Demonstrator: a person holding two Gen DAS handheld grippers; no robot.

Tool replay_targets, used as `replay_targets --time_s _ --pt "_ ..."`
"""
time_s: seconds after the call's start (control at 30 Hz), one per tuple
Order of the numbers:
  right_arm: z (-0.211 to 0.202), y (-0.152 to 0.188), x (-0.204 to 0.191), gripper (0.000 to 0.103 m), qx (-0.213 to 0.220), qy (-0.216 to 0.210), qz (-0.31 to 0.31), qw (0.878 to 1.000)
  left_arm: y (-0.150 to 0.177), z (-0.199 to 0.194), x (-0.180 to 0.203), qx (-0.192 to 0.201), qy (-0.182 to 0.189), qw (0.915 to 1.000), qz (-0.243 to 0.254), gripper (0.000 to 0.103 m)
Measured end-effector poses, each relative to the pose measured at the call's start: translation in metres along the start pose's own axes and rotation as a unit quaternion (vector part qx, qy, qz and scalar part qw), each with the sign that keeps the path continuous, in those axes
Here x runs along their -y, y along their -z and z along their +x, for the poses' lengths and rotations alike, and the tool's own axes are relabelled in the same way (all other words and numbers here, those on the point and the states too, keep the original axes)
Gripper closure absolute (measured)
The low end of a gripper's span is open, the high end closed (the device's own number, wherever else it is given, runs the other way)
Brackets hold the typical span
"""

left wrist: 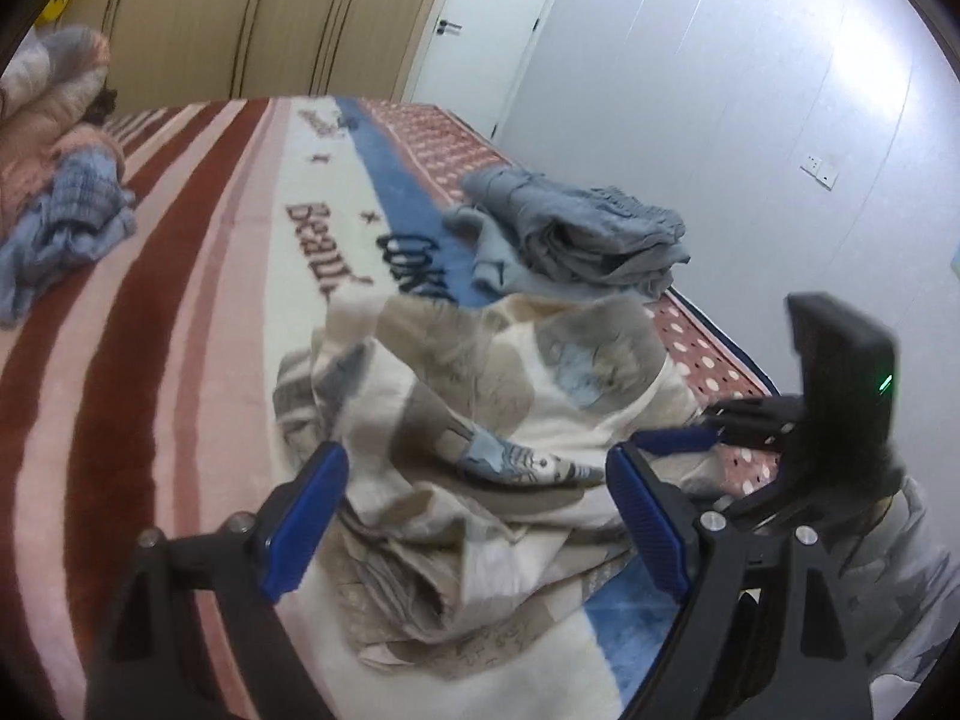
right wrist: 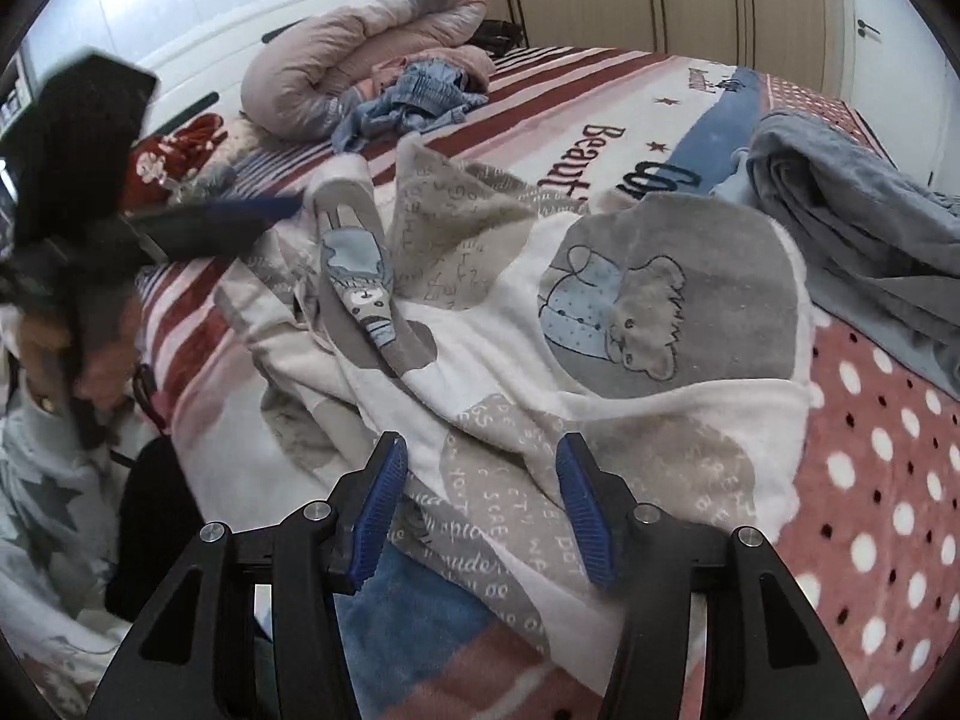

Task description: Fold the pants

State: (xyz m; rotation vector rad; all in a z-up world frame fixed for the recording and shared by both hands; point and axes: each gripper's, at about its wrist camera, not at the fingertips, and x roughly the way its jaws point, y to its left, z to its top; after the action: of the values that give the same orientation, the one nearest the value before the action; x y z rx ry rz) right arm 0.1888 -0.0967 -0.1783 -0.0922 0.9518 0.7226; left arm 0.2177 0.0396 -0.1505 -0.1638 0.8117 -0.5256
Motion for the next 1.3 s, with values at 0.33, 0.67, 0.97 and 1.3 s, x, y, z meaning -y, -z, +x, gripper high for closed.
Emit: replay_targets --time_s 0.33,0.67,0.97,1.3 --pt "0.015 -0.046 -0.042 0.058 0.056 -0.063 -0.038 0.996 -0.005 -0.046 -0.034 0.046 -0.004 0.9983 -0.037 0.018" --pt "0.042 -0.033 -0.060 0.084 0.022 -0.019 -0.110 0.994 0.006 -0.055 -0.050 0.043 -0.003 0.9979 -0.049 0.018" --pt "0.033 -0.044 -0.059 0.081 0.029 0.003 -0.153 0.988 0.010 -0.052 -0.047 0.036 -0.006 0.9982 -0.047 0.018" --pt "0.072 -0.046 -0.075 0.074 0.010 0.067 -0.198 0.978 0.010 -0.055 -0.047 0.040 -0.008 0.9979 -0.050 0.018"
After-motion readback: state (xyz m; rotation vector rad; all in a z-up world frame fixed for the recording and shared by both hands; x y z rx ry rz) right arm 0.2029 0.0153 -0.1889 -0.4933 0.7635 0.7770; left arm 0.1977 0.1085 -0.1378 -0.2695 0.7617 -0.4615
